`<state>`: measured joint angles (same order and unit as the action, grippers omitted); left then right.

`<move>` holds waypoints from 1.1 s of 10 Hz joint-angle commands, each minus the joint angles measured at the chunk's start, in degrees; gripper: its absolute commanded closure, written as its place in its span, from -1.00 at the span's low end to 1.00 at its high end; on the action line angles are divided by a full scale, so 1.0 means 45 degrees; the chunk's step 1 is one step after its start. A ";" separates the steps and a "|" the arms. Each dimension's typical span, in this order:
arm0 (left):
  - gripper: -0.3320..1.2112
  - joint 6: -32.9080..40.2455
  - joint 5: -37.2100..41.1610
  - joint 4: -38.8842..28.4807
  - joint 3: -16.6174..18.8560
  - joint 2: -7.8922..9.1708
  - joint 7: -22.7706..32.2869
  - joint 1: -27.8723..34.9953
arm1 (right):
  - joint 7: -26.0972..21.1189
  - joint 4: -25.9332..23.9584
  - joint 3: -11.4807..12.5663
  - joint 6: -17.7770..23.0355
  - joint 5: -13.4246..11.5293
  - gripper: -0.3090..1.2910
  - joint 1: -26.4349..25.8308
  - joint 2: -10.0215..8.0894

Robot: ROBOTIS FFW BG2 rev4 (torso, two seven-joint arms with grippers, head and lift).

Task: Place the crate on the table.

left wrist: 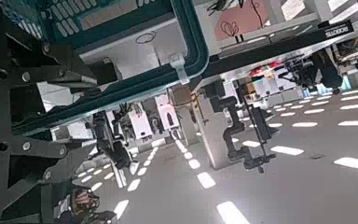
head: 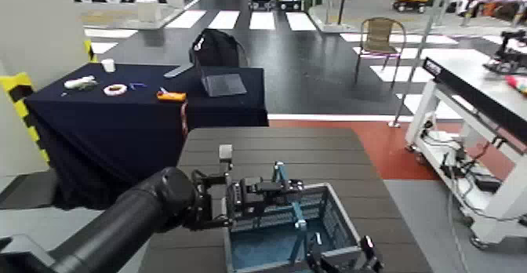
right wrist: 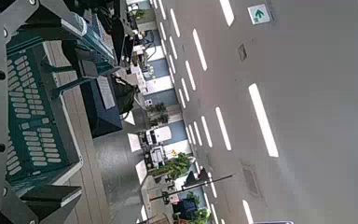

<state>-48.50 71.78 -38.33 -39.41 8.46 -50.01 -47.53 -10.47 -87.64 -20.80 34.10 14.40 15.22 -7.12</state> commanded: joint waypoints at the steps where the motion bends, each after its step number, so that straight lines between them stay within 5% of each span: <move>1: -0.09 0.0290 -0.1342 -0.0016 0.0731 0.0054 0.0078 0.0075 | 0.0002 -0.0036 0.0052 0.0000 0.0023 -0.45 0.0074 0.0000; 3: -0.47 0.0563 -0.2749 -0.0563 0.1825 0.0113 0.0176 0.0485 | 0.0002 -0.0095 0.0110 -0.0039 0.0023 -0.45 0.0133 0.0000; 5: -0.42 0.0798 -0.3491 -0.2223 0.2782 0.0484 0.0488 0.1344 | 0.0002 -0.0153 0.0208 -0.0117 0.0023 -0.45 0.0211 0.0020; 7: -0.42 0.0798 -0.3842 -0.5290 0.4345 0.1148 0.2715 0.2907 | 0.0002 -0.0212 0.0247 -0.0215 0.0023 -0.45 0.0231 0.0020; 9: -0.42 0.1345 -0.4350 -0.8044 0.5770 0.1363 0.4649 0.4625 | 0.0002 -0.0251 0.0325 -0.0273 -0.0016 -0.45 0.0270 0.0039; 11: -0.42 0.3259 -0.4956 -0.9567 0.6181 0.1441 0.5723 0.6227 | 0.0002 -0.0329 0.0442 -0.0293 -0.0075 -0.45 0.0348 0.0059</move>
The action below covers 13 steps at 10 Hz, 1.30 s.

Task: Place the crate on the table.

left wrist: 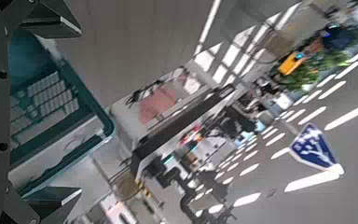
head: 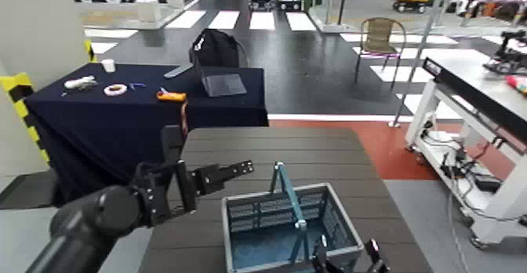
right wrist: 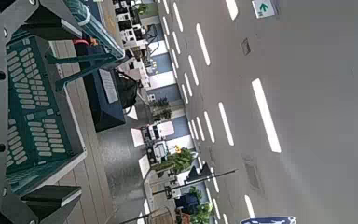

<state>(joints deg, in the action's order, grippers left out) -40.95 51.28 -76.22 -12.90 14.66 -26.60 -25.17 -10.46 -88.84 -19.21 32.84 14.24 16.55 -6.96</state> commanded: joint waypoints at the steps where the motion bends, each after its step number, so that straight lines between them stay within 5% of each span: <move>1: -0.42 0.2479 -0.0576 -0.1734 0.0465 0.0024 0.1322 0.2155 | 0.0000 -0.0083 0.0147 -0.0032 -0.0078 -0.45 0.0073 0.0023; 3: -0.42 0.4120 -0.1747 -0.2984 0.0680 -0.0054 0.2572 0.3757 | 0.0000 -0.0141 0.0245 -0.0032 -0.0136 -0.45 0.0151 0.0043; 6: -0.42 0.6327 -0.4872 -0.4253 0.1578 -0.1109 0.3393 0.5612 | -0.0020 -0.0200 0.0381 -0.0032 -0.0215 -0.45 0.0249 0.0063; 13: -0.41 1.1971 -0.7919 -0.4331 0.0660 -0.0835 0.6713 0.8542 | -0.0059 -0.0532 0.0655 -0.0266 -0.0722 -0.45 0.0444 0.0121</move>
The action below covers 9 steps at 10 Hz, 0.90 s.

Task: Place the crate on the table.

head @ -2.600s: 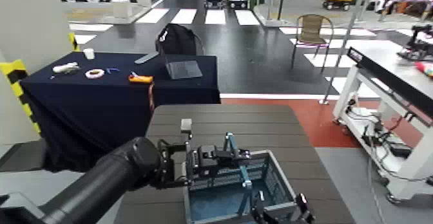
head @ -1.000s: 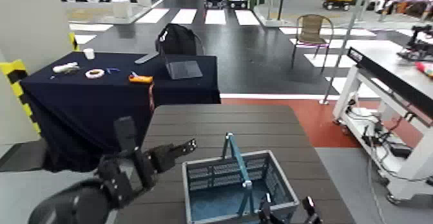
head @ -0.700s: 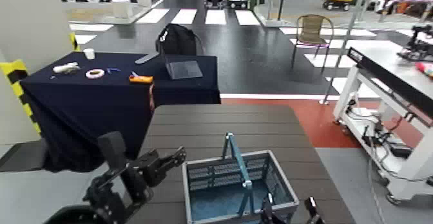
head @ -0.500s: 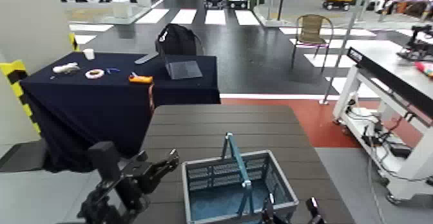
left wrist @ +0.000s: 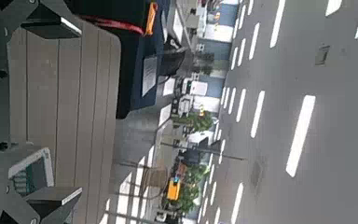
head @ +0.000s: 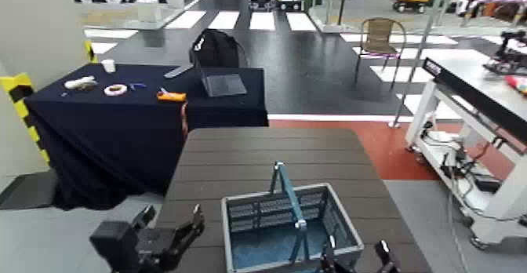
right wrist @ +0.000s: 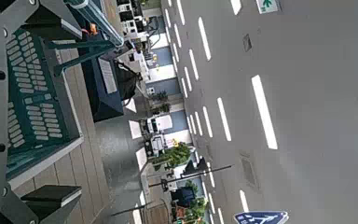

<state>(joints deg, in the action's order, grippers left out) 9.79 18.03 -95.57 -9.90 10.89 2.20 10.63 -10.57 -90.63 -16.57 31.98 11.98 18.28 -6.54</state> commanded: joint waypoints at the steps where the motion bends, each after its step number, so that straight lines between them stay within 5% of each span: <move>1: -0.41 0.1027 -0.0785 -0.0070 -0.0008 0.0002 0.0585 0.0840 | -0.0054 -0.0192 0.0069 -0.0095 -0.0318 -0.45 0.0079 0.0008; 9: -0.41 0.2238 -0.2328 -0.0207 0.0285 -0.0135 0.1288 0.1797 | -0.0054 -0.0289 0.0167 -0.0329 -0.0357 -0.45 0.0177 0.0047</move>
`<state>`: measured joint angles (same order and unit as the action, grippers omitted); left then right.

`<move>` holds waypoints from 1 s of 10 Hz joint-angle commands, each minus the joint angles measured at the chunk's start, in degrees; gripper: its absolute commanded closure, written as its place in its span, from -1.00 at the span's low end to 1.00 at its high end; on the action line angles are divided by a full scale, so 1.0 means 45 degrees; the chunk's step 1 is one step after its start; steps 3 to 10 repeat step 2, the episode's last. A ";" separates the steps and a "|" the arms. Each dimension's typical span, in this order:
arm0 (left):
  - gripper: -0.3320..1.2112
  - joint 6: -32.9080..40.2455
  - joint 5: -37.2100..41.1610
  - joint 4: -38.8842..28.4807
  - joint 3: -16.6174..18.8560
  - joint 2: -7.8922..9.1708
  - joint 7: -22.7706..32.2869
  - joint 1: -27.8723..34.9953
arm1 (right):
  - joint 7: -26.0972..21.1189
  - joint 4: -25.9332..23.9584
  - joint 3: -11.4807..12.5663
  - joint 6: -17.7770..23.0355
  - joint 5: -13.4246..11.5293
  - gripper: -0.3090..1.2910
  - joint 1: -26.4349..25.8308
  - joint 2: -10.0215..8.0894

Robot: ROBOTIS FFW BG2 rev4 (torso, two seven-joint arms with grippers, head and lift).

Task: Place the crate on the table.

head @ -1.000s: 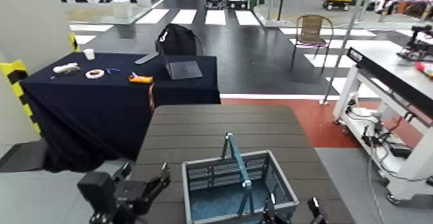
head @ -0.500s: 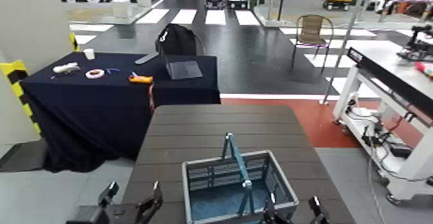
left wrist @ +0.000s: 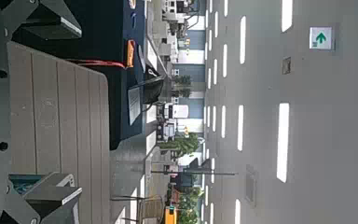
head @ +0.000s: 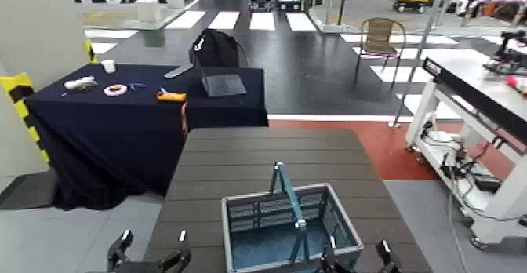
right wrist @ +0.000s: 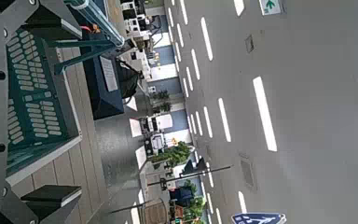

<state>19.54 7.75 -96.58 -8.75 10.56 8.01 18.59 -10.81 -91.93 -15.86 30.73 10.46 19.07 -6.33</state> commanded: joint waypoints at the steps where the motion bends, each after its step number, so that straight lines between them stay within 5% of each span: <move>1: -0.41 0.0110 -0.0062 0.0016 0.0050 -0.0062 0.0016 0.0029 | -0.0001 -0.0019 0.0029 -0.0130 -0.0058 -0.45 0.0000 0.0000; 10: -0.41 0.0110 -0.0062 0.0016 0.0050 -0.0082 0.0016 0.0049 | -0.0001 -0.0039 0.0029 -0.0150 -0.0078 -0.45 0.0020 0.0020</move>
